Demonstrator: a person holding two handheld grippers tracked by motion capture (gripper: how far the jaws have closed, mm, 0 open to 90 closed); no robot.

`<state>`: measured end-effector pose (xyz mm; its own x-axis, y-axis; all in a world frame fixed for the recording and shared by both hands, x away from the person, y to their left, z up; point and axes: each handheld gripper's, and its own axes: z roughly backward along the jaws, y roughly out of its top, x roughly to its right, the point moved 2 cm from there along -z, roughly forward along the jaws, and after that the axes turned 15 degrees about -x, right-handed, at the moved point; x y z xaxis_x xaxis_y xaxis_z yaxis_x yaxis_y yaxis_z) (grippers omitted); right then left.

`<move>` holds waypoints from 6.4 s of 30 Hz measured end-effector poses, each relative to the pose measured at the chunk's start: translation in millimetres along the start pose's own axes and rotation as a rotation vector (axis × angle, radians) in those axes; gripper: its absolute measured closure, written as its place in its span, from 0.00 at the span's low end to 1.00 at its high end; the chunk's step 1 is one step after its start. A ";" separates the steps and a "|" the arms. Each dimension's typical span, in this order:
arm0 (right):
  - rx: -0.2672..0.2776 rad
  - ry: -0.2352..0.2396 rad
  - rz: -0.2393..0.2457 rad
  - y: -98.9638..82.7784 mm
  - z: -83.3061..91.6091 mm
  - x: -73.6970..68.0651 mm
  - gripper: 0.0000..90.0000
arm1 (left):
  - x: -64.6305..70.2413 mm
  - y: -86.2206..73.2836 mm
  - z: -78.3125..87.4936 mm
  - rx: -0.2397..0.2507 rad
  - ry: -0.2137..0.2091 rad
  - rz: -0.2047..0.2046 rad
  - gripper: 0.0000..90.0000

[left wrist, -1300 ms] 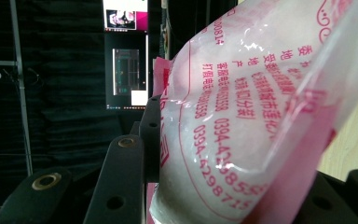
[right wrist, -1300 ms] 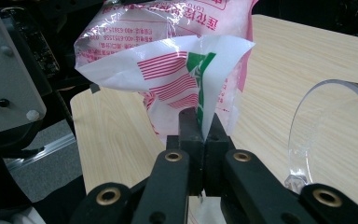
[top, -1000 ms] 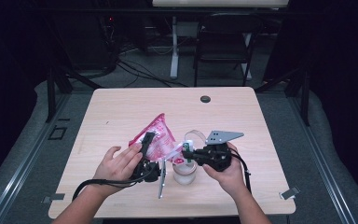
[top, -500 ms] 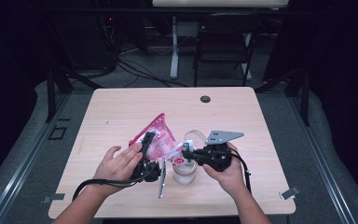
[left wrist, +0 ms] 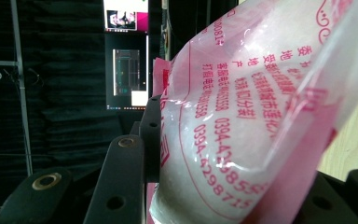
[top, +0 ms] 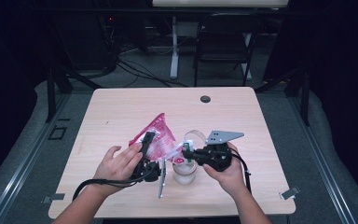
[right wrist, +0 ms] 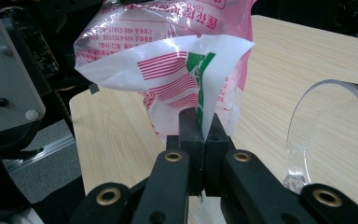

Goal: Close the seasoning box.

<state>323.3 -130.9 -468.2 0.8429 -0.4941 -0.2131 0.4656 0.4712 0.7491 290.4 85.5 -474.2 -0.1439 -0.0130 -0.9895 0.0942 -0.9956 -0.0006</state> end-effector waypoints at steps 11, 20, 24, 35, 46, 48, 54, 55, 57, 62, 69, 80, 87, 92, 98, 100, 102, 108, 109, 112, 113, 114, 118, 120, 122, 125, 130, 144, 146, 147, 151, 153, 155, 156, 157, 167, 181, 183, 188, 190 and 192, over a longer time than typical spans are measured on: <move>0.001 -0.001 -0.001 0.0 0.2 0.0 1.00 | -0.6 0.6 -0.4 0.013 0.010 0.000 0.73; 0.003 0.000 -0.001 0.0 0.2 0.2 1.00 | -1.5 0.6 0.6 0.004 0.007 -0.003 0.73; 0.003 0.001 -0.001 0.0 0.5 0.1 1.00 | -1.7 0.7 0.8 0.003 0.007 -0.003 0.73; 0.003 -0.001 -0.003 -0.2 0.5 0.5 1.00 | -1.4 1.2 1.0 0.004 0.005 -0.002 0.73; 0.003 0.000 -0.004 -0.6 0.3 1.1 1.00 | -1.6 1.8 1.4 0.005 0.005 0.001 0.73; 0.002 -0.002 -0.005 -0.6 0.4 1.2 1.00 | -1.0 2.2 0.6 0.019 0.009 0.006 0.73; 0.002 -0.003 -0.006 -0.8 0.4 1.6 1.00 | -1.4 2.4 0.9 0.020 0.011 0.002 0.73; 0.002 -0.003 -0.006 -0.8 0.3 1.5 1.00 | -1.3 2.3 0.9 0.021 0.010 0.002 0.73; 0.001 -0.003 -0.006 -0.8 0.3 1.5 1.00 | -1.2 2.1 1.0 0.021 0.007 0.005 0.73; 0.001 -0.001 -0.006 -0.8 0.1 1.4 1.00 | -2.3 2.4 2.1 0.013 0.008 -0.002 0.73; 0.003 0.000 -0.008 -1.1 0.2 2.1 1.00 | -2.2 3.0 2.1 0.011 0.007 -0.003 0.73; 0.005 -0.003 -0.009 -1.2 0.5 2.4 1.00 | -2.7 3.7 2.5 0.015 0.007 0.000 0.73; 0.003 -0.003 -0.012 -1.7 0.0 3.2 1.00 | -2.9 4.5 2.1 0.019 0.011 -0.005 0.73; 0.003 -0.004 -0.012 -1.8 0.0 3.2 1.00 | -2.8 4.7 2.3 0.018 0.007 -0.004 0.73; 0.000 -0.004 -0.013 -2.1 -0.1 3.9 1.00 | -2.0 5.3 2.8 0.017 0.003 -0.001 0.73; -0.002 -0.008 -0.012 -2.3 -0.3 4.4 1.00 | -2.0 6.0 3.0 0.020 0.010 -0.008 0.73; -0.004 -0.006 -0.014 -2.7 -0.4 5.0 1.00 | -1.1 6.1 3.0 0.018 0.002 -0.002 0.73; -0.002 -0.009 -0.016 -2.9 -0.2 5.4 1.00 | -1.7 7.4 2.9 0.033 0.016 -0.008 0.73; -0.002 -0.009 -0.017 -3.0 -0.2 5.6 1.00 | -1.7 7.5 2.8 0.033 0.016 -0.008 0.73; -0.003 -0.010 -0.018 -3.2 -0.4 5.8 1.00 | -1.8 7.9 2.8 0.035 0.019 -0.008 0.73; -0.003 -0.010 -0.018 -3.2 -0.4 5.8 1.00 | -2.2 8.2 2.9 0.037 0.022 -0.011 0.73; -0.003 -0.010 -0.018 -3.2 -0.3 6.0 1.00 | -2.7 8.4 3.7 0.025 0.018 -0.016 0.73; -0.005 -0.009 -0.019 -3.6 -0.4 6.6 1.00 | -2.5 9.1 3.5 0.026 0.012 -0.015 0.73; -0.006 -0.008 -0.019 -3.8 -0.4 6.9 1.00 | -2.9 9.5 3.7 0.025 0.015 -0.022 0.73; -0.007 -0.010 -0.019 -3.9 -0.5 6.9 1.00 | -2.8 9.6 3.7 0.026 0.017 -0.023 0.73; -0.008 -0.011 -0.018 -4.0 -0.6 7.0 1.00 | -2.6 10.0 3.3 0.035 0.020 -0.027 0.73; -0.007 -0.014 -0.020 -4.2 -1.0 7.2 1.00 | -3.2 10.4 3.7 0.022 0.006 -0.040 0.73; -0.006 -0.014 -0.020 -4.4 -1.4 7.3 1.00 | -5.4 11.4 3.7 0.036 0.012 -0.072 0.73; -0.006 -0.014 -0.020 -4.4 -1.4 7.3 1.00 | -5.5 11.4 3.7 0.036 0.012 -0.072 0.73; -0.006 -0.013 -0.020 -4.4 -1.3 7.4 1.00 | -5.7 11.5 3.7 0.036 0.010 -0.073 0.73; -0.004 -0.012 -0.022 -4.5 -1.4 7.3 1.00 | -6.5 11.5 4.1 0.036 0.011 -0.077 0.73; -0.005 -0.011 -0.020 -4.4 -1.2 7.3 1.00 | -7.7 11.8 5.1 0.030 0.015 -0.086 0.73; -0.005 -0.012 -0.020 -4.5 -1.2 7.5 1.00 | -6.8 11.5 5.1 0.025 0.004 -0.081 0.73; -0.005 -0.013 -0.021 -4.5 -1.2 7.4 1.00 | -7.9 12.1 5.4 0.031 0.018 -0.089 0.73; -0.004 -0.014 -0.021 -4.5 -1.3 7.3 1.00 | -7.9 12.3 5.5 0.032 0.020 -0.090 0.73; -0.011 -0.015 -0.021 -5.0 -1.5 8.3 1.00 | -7.1 13.2 4.8 0.039 0.012 -0.085 0.73; -0.031 -0.035 -0.019 -6.1 -2.7 9.4 1.00 | -7.5 16.2 5.7 0.048 0.019 -0.095 0.73; -0.030 -0.035 -0.022 -6.4 -2.9 9.8 1.00 | -7.6 16.5 5.6 0.048 0.019 -0.095 0.73; -0.034 -0.041 -0.027 -7.3 -2.7 11.5 1.00 | -6.3 16.2 5.9 0.045 0.008 -0.089 0.73; -0.035 -0.042 -0.028 -7.4 -2.8 11.7 1.00 | -6.9 16.9 6.4 0.050 0.020 -0.096 0.73; -0.041 -0.050 -0.029 -7.9 -3.4 12.3 1.00 | -5.5 17.6 6.7 0.050 0.015 -0.091 0.73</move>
<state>330.9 -138.3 -478.9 0.8147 -0.5436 -0.2020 0.5014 0.4853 0.7163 286.1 67.4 -467.9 -0.1347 0.0792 -0.9877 0.0320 -0.9959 -0.0842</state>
